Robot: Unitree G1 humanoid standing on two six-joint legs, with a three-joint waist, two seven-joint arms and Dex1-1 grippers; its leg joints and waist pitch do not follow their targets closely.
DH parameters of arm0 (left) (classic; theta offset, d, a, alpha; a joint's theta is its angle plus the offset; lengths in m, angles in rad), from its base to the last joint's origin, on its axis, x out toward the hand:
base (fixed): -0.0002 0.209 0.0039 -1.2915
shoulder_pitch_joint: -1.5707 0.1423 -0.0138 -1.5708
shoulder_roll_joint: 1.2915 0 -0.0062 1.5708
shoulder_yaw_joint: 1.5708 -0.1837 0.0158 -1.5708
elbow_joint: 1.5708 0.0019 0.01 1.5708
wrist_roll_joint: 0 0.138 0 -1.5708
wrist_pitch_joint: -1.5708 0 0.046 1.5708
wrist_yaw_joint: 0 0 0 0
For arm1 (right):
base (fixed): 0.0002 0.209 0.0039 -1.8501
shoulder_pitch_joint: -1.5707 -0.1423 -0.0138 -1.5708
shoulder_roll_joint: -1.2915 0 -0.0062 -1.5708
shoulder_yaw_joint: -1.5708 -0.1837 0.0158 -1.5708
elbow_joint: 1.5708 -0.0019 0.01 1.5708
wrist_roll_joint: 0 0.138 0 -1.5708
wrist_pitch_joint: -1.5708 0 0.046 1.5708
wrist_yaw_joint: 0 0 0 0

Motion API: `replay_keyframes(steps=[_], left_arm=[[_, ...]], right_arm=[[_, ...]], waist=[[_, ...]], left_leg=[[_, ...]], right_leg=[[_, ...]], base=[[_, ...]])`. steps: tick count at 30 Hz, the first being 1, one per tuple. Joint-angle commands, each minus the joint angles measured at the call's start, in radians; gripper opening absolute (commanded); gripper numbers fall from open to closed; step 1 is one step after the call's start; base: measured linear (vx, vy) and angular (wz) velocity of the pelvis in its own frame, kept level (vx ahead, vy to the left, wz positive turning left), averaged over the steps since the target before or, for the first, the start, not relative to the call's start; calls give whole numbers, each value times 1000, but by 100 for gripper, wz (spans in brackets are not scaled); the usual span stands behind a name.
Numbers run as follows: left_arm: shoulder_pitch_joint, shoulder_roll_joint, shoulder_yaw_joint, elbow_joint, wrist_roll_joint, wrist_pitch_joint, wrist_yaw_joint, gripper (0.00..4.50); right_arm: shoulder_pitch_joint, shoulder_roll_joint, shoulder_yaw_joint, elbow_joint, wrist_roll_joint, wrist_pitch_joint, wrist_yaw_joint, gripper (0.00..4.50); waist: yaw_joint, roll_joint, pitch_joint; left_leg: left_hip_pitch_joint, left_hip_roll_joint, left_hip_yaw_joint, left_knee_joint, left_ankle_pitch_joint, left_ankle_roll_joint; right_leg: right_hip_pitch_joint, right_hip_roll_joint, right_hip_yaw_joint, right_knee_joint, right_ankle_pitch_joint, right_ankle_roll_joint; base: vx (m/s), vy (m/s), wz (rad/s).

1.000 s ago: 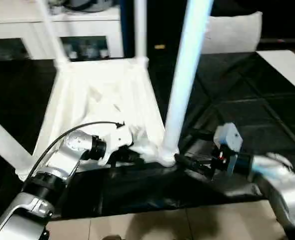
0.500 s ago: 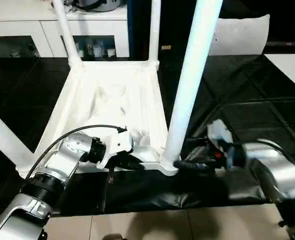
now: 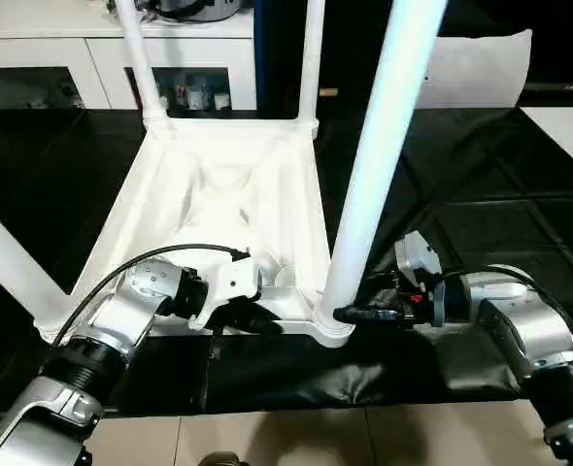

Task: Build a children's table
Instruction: Rotate leg to tighten

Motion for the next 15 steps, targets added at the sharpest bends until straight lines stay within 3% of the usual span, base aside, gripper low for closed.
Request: replay_keyframes(steps=[1,2,5,9,12,14,15], left_arm=[[-10,-16,-3,-48,-18,16,-7,0],[-19,-31,8,-47,-9,53,39,0],[-30,-50,19,-42,0,88,92,0],[-67,-127,58,-51,5,216,242,0],[-88,-173,74,-51,12,274,319,0],[-113,-242,88,-55,23,340,422,0],[-113,-242,88,-55,23,340,422,0]], right_arm=[[7,7,25,-15,8,28,20,187],[27,19,25,-43,15,65,-6,185],[39,35,28,-57,-3,89,-62,185],[27,148,2,-39,-75,162,-344,185],[15,215,-24,-37,-81,216,-470,184],[-10,304,-54,-22,-101,257,-630,184],[-10,304,-54,-22,-101,257,-630,184]], waist=[[-4,-12,-72],[-4,-6,-70],[-5,-6,-66],[-11,-7,-54],[-39,-7,-52],[-54,-5,-54],[-58,-5,-55]], left_leg=[[-2,103,-28,-73,25,106],[-2,103,-28,-73,18,103],[-2,104,-30,-76,0,93],[6,94,-29,-87,-104,35],[3,86,-35,-89,-150,-2],[-6,89,-37,-90,-141,2],[-2,89,-36,-90,-144,4]], right_leg=[[56,-116,86,-58,-181,-171],[55,-115,86,-60,-185,-171],[54,-116,86,-64,-198,-172],[54,-116,82,-95,-388,-117],[58,-116,68,-114,-508,-56],[62,-116,64,-115,-474,-49],[56,-114,64,-117,-460,-50]], base=[[0,0,0],[0,0,0],[0,0,0],[-13,-2,0],[-35,-5,-2],[0,0,0],[0,0,0]])
